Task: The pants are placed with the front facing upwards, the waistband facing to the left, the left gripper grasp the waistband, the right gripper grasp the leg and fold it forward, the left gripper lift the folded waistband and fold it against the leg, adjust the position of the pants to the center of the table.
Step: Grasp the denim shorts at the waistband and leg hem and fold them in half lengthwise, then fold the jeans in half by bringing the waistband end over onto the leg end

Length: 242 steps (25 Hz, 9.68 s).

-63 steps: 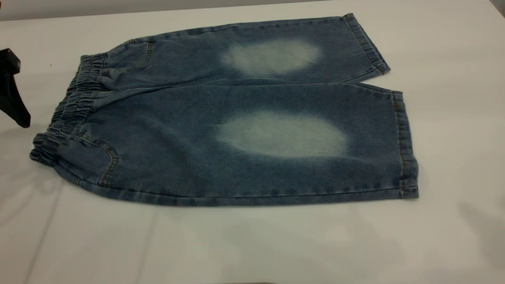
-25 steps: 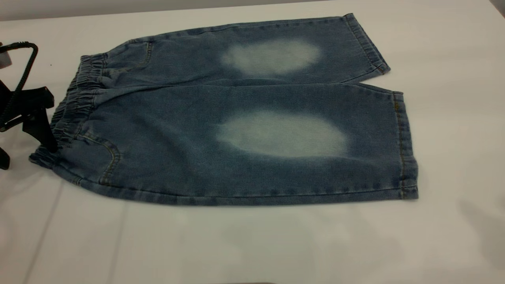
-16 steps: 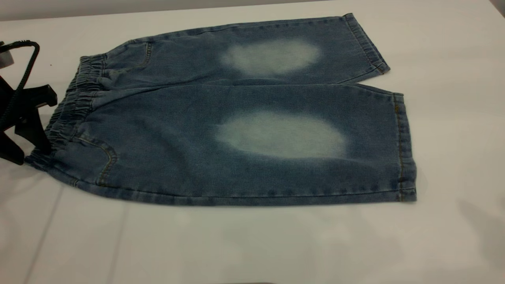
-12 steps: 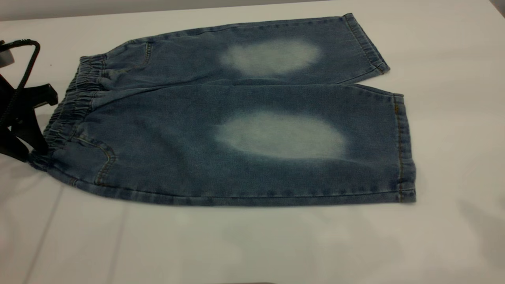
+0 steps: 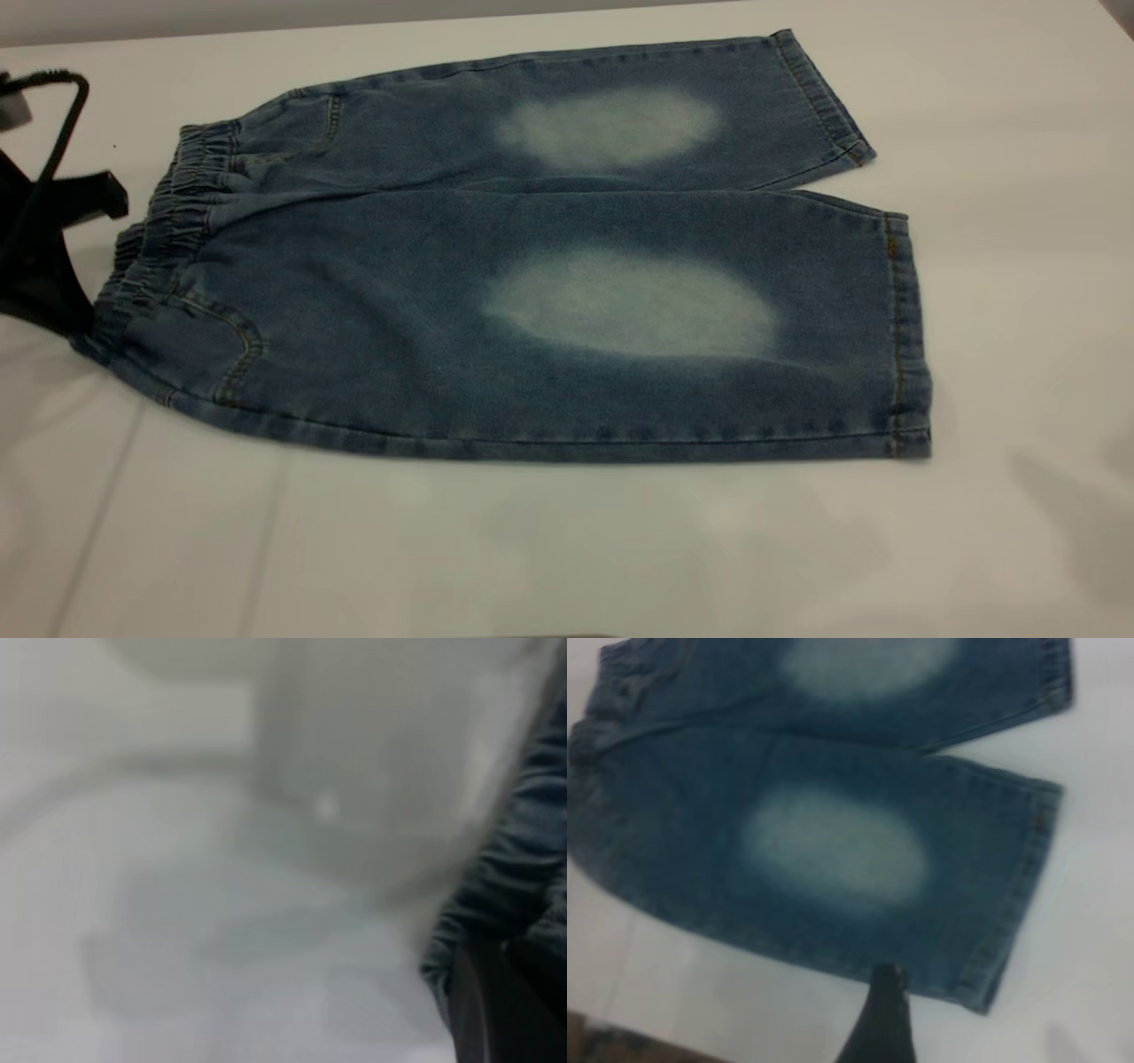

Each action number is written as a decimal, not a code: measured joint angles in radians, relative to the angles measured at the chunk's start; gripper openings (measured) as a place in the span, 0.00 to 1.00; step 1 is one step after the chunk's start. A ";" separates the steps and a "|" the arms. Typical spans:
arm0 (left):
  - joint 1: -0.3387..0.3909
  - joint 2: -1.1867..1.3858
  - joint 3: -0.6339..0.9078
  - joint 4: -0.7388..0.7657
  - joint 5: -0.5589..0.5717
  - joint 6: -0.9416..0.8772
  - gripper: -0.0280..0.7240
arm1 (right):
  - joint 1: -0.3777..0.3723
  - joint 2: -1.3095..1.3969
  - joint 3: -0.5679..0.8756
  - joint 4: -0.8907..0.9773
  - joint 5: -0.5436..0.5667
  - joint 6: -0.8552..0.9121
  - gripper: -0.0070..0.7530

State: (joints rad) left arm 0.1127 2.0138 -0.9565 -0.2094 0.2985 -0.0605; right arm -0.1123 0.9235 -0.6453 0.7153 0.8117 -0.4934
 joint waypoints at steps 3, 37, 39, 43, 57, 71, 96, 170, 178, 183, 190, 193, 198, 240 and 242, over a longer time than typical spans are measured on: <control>0.000 -0.048 -0.011 -0.001 0.009 0.035 0.06 | 0.000 0.062 0.000 0.073 0.008 -0.066 0.78; 0.000 -0.133 -0.012 -0.004 0.045 0.085 0.06 | 0.407 0.890 0.009 0.236 -0.359 -0.277 0.78; 0.000 -0.133 -0.012 -0.004 0.045 0.085 0.06 | 0.420 0.914 0.009 0.240 -0.368 -0.277 0.78; 0.000 -0.133 -0.012 -0.004 0.045 0.087 0.06 | 0.442 0.956 0.008 0.243 -0.403 -0.278 0.78; 0.000 -0.133 -0.012 -0.004 0.045 0.087 0.06 | 0.502 0.979 0.008 0.302 -0.515 -0.360 0.78; 0.000 -0.133 -0.012 -0.004 0.045 0.087 0.06 | 0.502 1.045 0.005 0.308 -0.551 -0.363 0.78; 0.000 -0.139 -0.017 -0.005 0.050 0.086 0.06 | 0.482 1.022 -0.004 0.322 -0.512 -0.363 0.04; -0.133 0.140 -0.299 -0.263 -0.660 0.216 0.06 | 0.268 1.379 -0.929 0.194 -0.739 -0.367 0.04; -0.149 0.189 -0.299 -0.074 -0.805 0.216 0.07 | 0.268 1.409 -0.941 0.201 -0.791 -0.370 0.08; -0.149 0.194 -0.299 -0.062 -0.815 0.254 0.14 | 0.268 1.409 -0.946 0.243 -0.765 -0.370 0.34; -0.149 0.095 -0.299 -0.046 -0.746 0.275 0.43 | 0.267 1.368 -0.946 0.257 -0.581 -0.365 0.78; -0.149 -0.006 -0.300 -0.046 -0.530 0.292 0.53 | 0.267 1.328 -0.947 0.265 -0.455 -0.363 0.81; -0.082 -0.057 -0.357 -0.044 -0.107 0.303 0.57 | 0.288 1.310 -0.947 0.268 -0.293 -0.363 0.78; 0.045 0.543 -1.066 -0.123 0.371 0.287 0.57 | 0.401 1.310 -0.947 0.219 -0.167 -0.359 0.78; 0.045 0.551 -1.083 -0.130 0.376 0.288 0.57 | 0.401 1.310 -0.947 0.219 -0.168 -0.359 0.78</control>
State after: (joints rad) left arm 0.1580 2.5645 -2.0400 -0.3393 0.6741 0.2271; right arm 0.2890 2.2334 -1.5927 0.9348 0.6442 -0.8523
